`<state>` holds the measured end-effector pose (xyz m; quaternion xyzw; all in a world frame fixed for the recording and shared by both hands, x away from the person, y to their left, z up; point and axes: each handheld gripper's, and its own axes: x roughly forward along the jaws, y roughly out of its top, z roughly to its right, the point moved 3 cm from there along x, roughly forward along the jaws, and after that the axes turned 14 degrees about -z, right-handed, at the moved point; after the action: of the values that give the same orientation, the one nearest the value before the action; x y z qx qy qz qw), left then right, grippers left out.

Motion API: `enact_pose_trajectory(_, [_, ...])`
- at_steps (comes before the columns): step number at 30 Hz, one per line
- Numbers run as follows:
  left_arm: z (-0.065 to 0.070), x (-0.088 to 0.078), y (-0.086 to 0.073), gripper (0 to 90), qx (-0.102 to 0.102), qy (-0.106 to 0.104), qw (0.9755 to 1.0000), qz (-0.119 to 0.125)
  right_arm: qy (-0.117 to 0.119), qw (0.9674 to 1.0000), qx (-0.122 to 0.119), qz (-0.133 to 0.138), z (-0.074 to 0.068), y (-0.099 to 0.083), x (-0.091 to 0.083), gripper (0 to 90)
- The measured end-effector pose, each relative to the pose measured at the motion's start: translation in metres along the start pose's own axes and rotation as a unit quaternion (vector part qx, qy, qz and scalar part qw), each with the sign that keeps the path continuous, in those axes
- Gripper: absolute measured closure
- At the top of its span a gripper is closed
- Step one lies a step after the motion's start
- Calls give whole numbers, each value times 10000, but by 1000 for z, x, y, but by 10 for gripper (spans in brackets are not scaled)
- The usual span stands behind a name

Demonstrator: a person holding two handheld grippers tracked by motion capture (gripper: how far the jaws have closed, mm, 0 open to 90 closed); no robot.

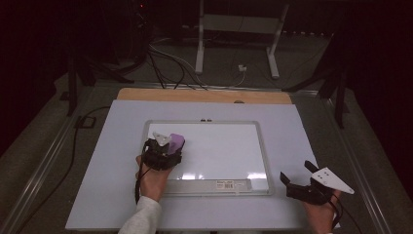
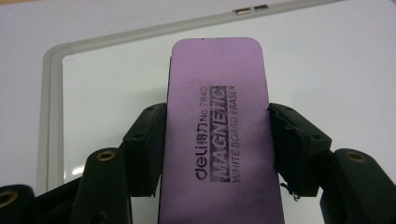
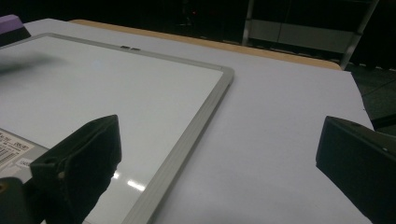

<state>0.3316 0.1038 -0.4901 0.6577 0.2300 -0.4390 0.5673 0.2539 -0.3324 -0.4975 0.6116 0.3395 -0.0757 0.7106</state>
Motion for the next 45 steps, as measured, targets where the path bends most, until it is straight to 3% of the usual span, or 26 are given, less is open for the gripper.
enact_pose_trajectory(17, [-9,-9,-34,415,96,46,9997,-216,17,10000,0,-15,-2,0,1,7])
enact_pose_trajectory(25, [-12,-3,-48,413,133,76,9991,-394,16,10000,-7,-18,-2,0,1,7])
enact_pose_trajectory(29, [-12,-2,-49,399,117,64,9993,-337,11,10000,-6,-17,-2,0,1,6])
enact_pose_trajectory(32, [-11,-7,-46,318,178,82,9997,-112,12,10000,-5,-11,-1,0,0,7])
enact_pose_trajectory(36, [-4,-17,-43,302,521,37,9985,169,10,10000,0,-13,-1,0,0,7])
enact_pose_trajectory(39, [0,-16,-42,324,677,48,9976,121,8,10000,-2,-14,-1,0,0,6])
enact_pose_trajectory(45, [-5,-6,-45,329,577,63,9982,-153,12,10000,-1,-8,-1,0,0,7])
